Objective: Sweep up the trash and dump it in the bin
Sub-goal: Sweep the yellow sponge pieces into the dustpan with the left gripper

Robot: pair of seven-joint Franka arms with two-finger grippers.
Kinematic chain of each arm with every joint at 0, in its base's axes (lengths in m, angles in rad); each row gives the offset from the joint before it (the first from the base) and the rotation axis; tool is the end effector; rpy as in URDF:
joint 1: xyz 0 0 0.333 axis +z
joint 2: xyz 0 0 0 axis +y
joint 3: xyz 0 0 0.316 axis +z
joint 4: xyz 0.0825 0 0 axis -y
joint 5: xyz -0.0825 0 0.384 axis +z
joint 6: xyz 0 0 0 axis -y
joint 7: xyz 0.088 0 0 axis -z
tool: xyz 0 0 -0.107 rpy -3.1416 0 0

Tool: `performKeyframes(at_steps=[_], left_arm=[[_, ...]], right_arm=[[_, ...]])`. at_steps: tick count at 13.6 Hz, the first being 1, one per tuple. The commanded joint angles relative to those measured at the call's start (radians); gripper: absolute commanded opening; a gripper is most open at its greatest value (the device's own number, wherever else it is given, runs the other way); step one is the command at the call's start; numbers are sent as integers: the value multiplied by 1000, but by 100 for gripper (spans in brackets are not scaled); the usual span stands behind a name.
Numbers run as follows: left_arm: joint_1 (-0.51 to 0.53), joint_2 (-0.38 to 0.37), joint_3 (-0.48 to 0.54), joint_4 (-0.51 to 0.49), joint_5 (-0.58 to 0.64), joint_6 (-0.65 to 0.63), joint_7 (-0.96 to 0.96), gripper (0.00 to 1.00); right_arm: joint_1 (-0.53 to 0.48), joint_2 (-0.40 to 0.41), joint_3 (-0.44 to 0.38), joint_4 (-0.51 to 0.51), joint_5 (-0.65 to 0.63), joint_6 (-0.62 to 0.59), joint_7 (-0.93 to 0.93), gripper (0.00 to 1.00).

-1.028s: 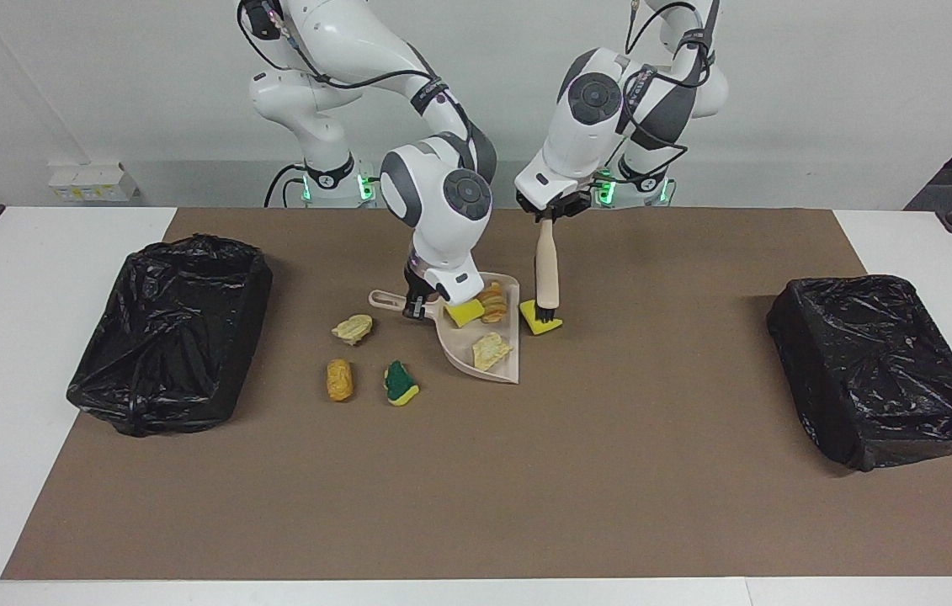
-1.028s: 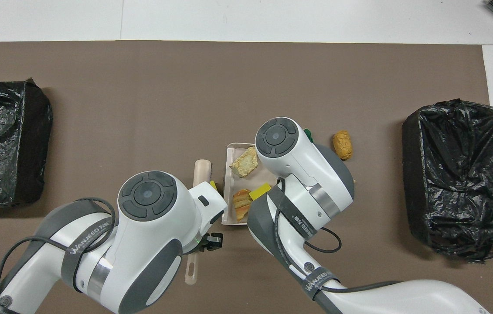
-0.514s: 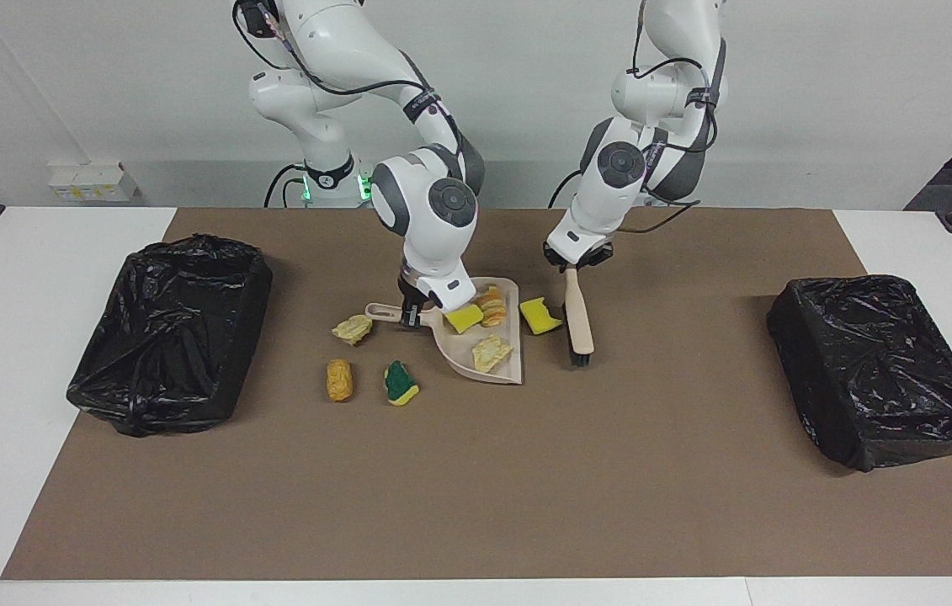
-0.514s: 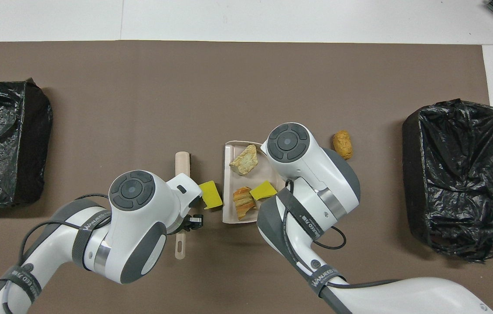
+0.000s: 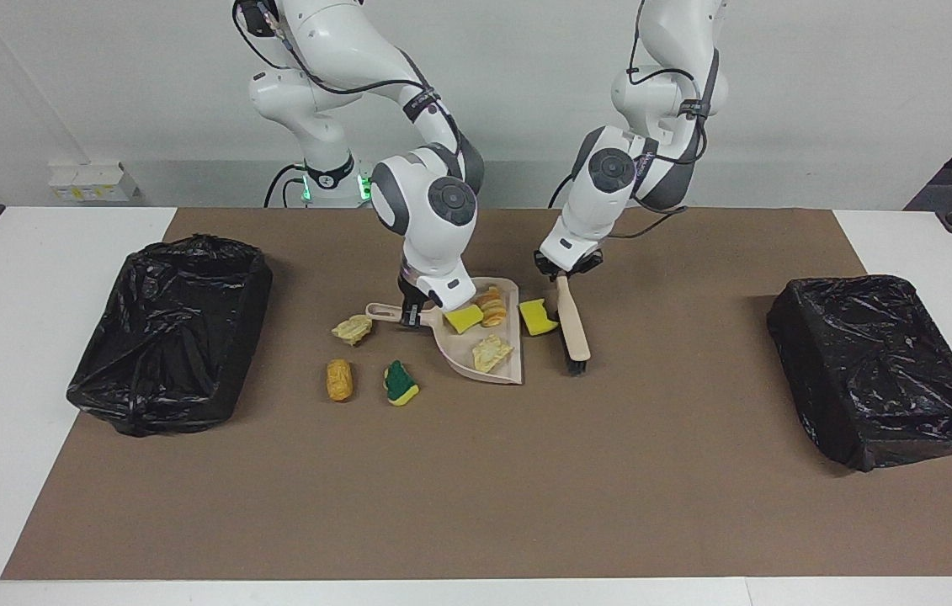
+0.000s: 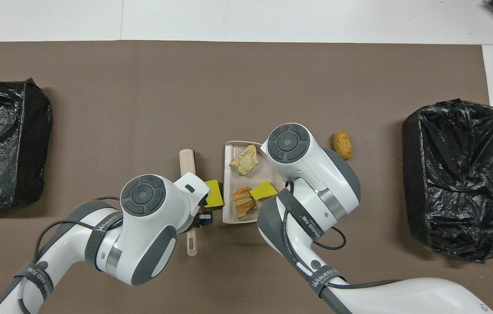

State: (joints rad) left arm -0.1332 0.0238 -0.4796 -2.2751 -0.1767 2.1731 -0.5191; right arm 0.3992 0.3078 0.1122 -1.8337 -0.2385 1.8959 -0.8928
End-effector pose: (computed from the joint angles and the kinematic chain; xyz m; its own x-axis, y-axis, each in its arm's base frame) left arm 0.4100 -0.2963 0.3377 0.9829 0.0093 -0.1839 0.0205 -0.9981 0.0588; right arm 0.5356 0.2765 0.3482 0.0483 0.9577 -0.2837 0.9932 -0.0760 -0.0877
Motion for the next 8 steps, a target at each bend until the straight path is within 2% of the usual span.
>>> performKeyframes(at_steps=[1,5,8], left_arm=[[-32,5,7,-3,19,5,-29,0],[-89,38,4,8,-41,34,-30,0],[-135,41,3,67,-72,14,-96,0]], right_arm=[[-10,-22,9,-33,13,31,-15,0],[-8,-22,9,-33,15,29,-11,0],[-8,-22,9,-33,15,29,-11,0]])
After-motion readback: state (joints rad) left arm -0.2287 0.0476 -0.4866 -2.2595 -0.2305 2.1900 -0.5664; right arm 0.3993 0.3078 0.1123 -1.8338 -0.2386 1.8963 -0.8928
